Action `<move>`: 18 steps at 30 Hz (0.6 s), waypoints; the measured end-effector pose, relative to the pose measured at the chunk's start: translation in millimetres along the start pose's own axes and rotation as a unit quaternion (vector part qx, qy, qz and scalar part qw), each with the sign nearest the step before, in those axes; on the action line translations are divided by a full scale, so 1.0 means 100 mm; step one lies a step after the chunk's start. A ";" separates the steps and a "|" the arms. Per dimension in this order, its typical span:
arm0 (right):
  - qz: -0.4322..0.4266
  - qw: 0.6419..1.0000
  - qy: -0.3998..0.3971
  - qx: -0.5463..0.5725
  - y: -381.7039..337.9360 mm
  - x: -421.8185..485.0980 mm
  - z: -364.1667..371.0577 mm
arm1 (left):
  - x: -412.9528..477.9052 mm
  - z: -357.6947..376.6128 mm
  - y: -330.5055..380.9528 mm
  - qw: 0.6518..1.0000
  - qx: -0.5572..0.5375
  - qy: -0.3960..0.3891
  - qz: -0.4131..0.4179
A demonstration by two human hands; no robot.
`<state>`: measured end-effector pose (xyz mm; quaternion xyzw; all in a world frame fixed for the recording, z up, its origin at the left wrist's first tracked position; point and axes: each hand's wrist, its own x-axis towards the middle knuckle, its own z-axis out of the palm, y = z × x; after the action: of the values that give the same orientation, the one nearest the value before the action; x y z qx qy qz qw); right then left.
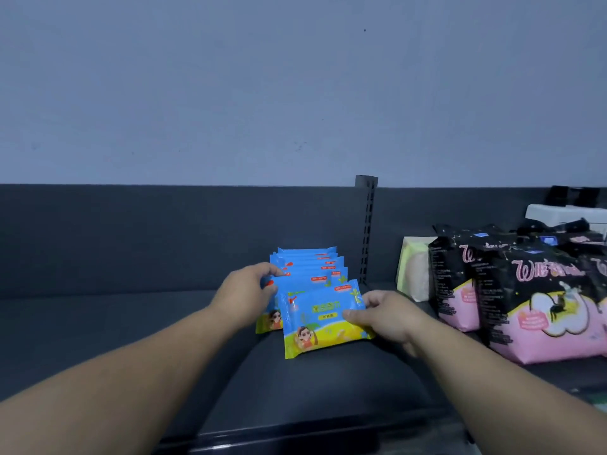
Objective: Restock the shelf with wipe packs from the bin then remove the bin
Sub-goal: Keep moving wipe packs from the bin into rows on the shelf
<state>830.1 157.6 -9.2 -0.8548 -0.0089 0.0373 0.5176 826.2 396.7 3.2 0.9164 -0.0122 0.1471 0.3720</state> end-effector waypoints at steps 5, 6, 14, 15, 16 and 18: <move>-0.003 1.000 0.003 0.010 -0.09 0.10 0.11 | 0.07 0.04 -0.07 0.998 -0.048 0.033 0.014; 0.000 1.000 0.002 0.013 -0.11 0.11 0.14 | 0.07 0.05 -0.08 0.997 -0.069 0.036 0.015; -0.003 1.000 0.003 -0.011 -0.19 0.18 0.34 | 0.10 0.07 -0.18 0.996 -0.082 -0.003 0.030; -0.006 1.000 0.002 -0.014 -0.19 0.18 0.36 | 0.10 0.08 -0.17 0.997 -0.074 0.006 0.032; -0.010 1.000 0.002 -0.021 -0.19 0.19 0.37 | 0.10 0.09 -0.17 0.997 -0.073 0.015 0.034; -0.016 0.999 0.010 -0.049 -0.17 0.20 0.37 | 0.07 0.11 -0.16 0.997 -0.067 0.024 0.040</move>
<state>847.9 199.0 -12.1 -0.8794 -0.0197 0.0202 0.4752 837.9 401.2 -13.0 0.8844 -0.0496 0.1829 0.4266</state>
